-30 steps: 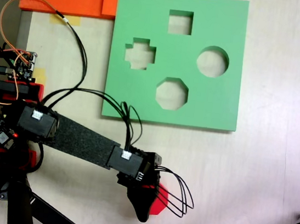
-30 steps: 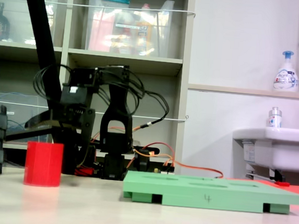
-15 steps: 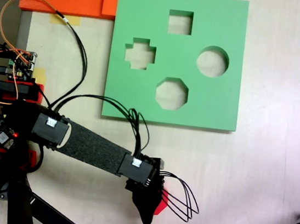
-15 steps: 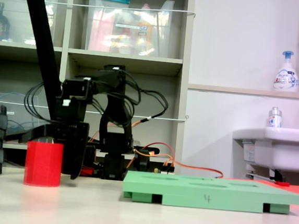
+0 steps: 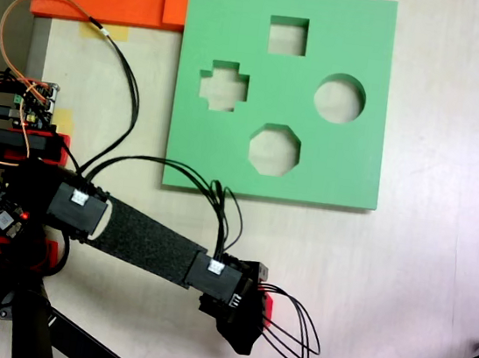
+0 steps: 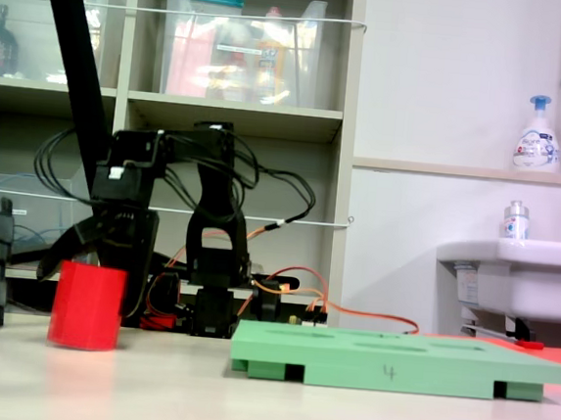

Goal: Put the octagonal pillar block into the corresponding hole

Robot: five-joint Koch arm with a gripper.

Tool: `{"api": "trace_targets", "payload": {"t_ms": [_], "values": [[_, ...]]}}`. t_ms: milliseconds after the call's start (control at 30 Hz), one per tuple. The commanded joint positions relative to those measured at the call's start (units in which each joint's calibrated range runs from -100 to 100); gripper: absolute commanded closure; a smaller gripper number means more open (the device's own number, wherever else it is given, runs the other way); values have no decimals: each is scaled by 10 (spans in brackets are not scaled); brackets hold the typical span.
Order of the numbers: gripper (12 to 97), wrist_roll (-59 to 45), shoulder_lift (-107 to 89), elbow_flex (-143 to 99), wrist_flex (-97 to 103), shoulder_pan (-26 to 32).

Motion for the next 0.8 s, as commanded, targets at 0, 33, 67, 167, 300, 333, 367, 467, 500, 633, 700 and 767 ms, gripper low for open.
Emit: {"api": "trace_targets", "payload": {"t_ms": [0, 33, 67, 167, 300, 333, 367, 467, 500, 633, 700, 767], "values": [[623, -3, 2, -9, -21, 0], [626, -3, 0, -9, -27, 0], [630, -3, -2, -9, -36, 0], [634, -3, -11, -9, -56, 0], [650, 8, -28, -9, -88, 0], [654, 13, -32, -9, -95, 0], [657, 20, -36, -9, -107, 0], [665, 33, -40, -9, -128, 0], [682, 39, -42, -9, -140, 1], [694, 68, -55, -9, -178, 1], [694, 68, -71, -9, -189, 2], [695, 68, -89, -9, -196, 3]]}}
